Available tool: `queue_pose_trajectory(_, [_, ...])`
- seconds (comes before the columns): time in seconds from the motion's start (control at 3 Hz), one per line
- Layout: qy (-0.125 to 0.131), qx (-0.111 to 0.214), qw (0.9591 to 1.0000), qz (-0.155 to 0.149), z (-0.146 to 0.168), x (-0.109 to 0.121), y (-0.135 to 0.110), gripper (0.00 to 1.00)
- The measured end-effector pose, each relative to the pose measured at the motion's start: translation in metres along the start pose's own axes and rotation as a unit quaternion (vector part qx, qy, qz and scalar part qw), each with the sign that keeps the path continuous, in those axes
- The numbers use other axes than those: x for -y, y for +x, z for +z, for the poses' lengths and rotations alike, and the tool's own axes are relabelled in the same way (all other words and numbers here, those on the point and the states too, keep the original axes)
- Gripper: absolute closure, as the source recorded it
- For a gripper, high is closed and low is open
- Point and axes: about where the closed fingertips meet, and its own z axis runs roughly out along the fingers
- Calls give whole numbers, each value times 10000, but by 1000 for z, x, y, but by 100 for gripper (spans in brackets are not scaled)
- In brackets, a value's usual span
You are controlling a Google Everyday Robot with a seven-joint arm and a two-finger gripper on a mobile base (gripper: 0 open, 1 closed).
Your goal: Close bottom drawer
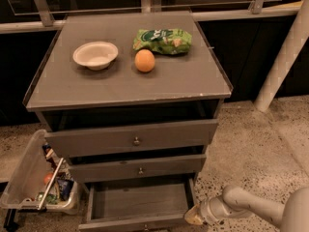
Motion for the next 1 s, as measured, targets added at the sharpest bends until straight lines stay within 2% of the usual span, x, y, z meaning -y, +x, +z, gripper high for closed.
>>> queue_pose_trajectory(0.33, [217, 114, 9993, -281, -11, -18, 1, 100])
queue_pose_trajectory(0.67, [526, 352, 9919, -1099, -13, -63, 16, 100])
queue_pose_trajectory(1.0, [521, 350, 9921, -1090, -13, -63, 16, 100])
